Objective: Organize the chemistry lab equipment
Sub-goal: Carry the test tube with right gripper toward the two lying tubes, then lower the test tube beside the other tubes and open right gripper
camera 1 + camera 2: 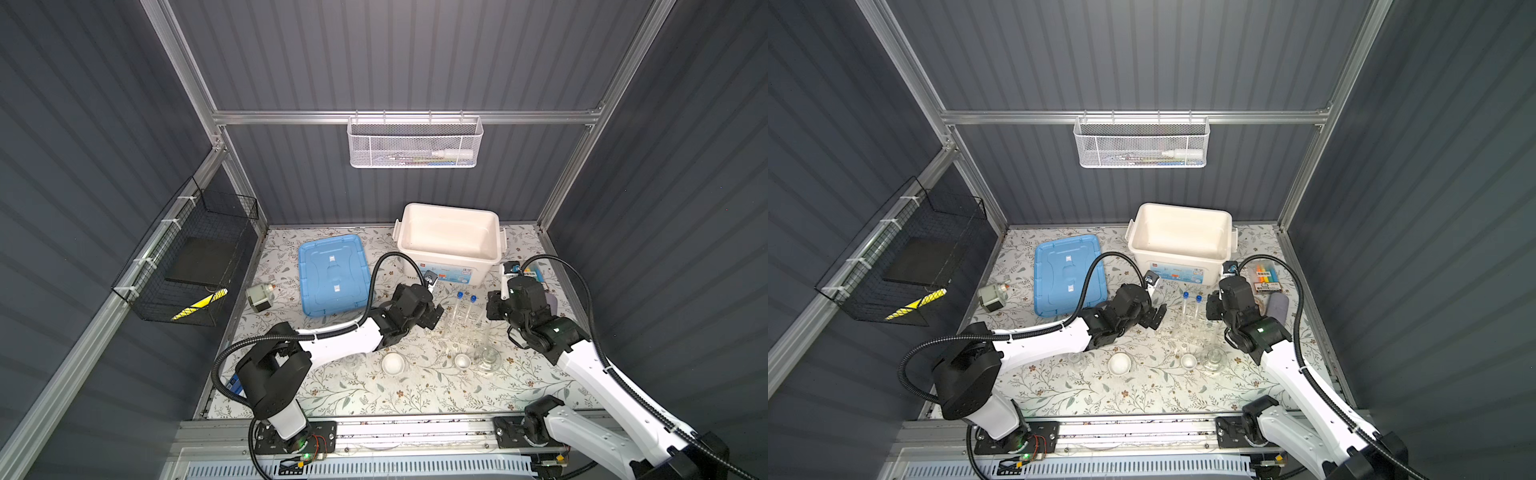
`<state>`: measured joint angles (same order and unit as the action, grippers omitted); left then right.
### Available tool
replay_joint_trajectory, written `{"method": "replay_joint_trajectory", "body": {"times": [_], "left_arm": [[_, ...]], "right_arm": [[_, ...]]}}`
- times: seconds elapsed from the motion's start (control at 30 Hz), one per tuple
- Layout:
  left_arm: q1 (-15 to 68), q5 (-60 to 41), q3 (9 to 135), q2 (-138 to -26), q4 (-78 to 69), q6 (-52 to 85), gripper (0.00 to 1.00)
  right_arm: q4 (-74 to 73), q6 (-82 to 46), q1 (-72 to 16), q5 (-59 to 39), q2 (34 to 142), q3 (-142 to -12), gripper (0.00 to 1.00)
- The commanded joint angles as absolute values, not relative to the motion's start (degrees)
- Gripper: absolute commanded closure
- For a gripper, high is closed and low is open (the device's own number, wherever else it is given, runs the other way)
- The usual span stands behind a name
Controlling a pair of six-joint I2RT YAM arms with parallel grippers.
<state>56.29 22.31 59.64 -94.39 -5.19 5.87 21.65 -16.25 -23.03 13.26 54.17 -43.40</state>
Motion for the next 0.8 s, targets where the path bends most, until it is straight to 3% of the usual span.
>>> {"method": "replay_joint_trajectory", "body": {"times": [0.0,0.77], "left_arm": [[56.1,21.8,59.4,-94.4,-4.1,6.7,0.00],[56.1,21.9,59.6,-94.4,-3.9,6.7,0.00]], "right_arm": [[23.5,-15.6,-23.3,13.0,54.7,-42.7,0.87],[22.6,-14.5,-23.3,12.5,55.5,-41.0,0.86]]}}
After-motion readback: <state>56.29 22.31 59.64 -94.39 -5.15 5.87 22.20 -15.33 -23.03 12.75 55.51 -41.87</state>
